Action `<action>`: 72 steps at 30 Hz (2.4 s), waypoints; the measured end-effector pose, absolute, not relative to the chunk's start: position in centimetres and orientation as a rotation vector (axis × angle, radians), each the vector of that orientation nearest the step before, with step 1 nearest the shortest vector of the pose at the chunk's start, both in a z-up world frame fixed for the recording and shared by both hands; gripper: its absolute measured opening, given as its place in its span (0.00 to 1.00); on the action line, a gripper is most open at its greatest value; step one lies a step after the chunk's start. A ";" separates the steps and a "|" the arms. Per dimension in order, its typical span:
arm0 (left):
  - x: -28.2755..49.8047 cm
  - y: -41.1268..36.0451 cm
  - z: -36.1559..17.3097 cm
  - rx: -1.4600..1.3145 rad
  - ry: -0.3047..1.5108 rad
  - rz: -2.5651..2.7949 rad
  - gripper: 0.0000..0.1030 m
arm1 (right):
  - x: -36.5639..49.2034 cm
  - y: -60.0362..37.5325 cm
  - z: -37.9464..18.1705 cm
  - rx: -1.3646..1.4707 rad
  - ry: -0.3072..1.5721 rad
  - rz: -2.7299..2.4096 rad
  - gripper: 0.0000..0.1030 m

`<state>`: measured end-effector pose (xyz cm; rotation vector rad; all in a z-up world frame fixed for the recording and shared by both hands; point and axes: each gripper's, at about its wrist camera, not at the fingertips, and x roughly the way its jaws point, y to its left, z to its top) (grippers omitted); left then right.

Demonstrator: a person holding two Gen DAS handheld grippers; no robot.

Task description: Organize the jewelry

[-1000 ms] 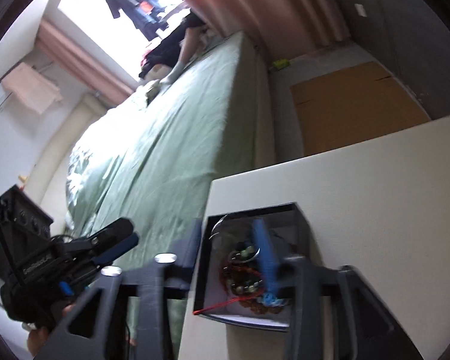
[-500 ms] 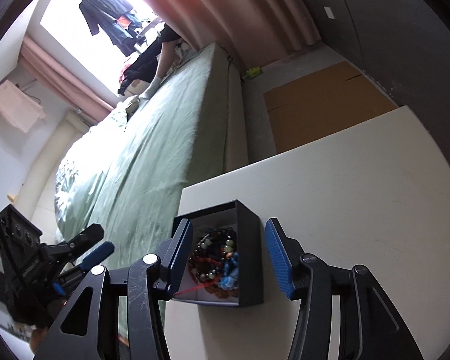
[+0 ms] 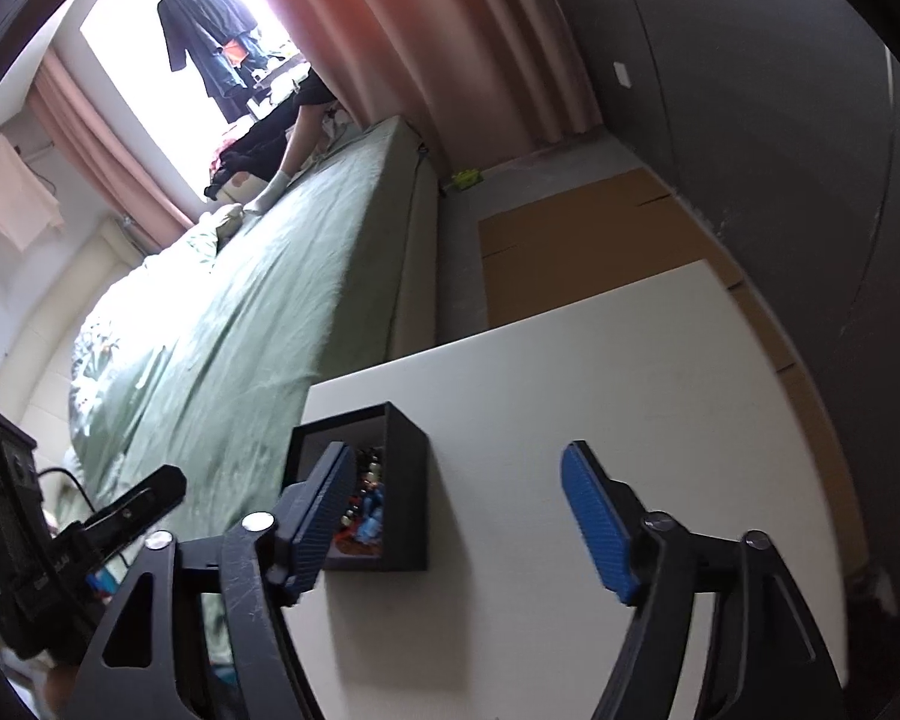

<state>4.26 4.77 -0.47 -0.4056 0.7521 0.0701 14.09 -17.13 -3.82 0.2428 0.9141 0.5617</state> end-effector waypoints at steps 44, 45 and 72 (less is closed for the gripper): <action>-2.0 1.3 2.7 -0.177 0.561 0.133 1.00 | 8.4 -20.9 -0.3 0.007 0.747 0.573 1.00; -2.0 1.3 2.7 -0.174 0.560 0.138 1.00 | 8.3 -20.8 -0.2 0.003 0.744 0.574 1.00; -2.0 1.7 2.4 -0.170 0.572 0.178 1.00 | 8.3 -20.4 -0.2 0.026 0.745 0.587 1.00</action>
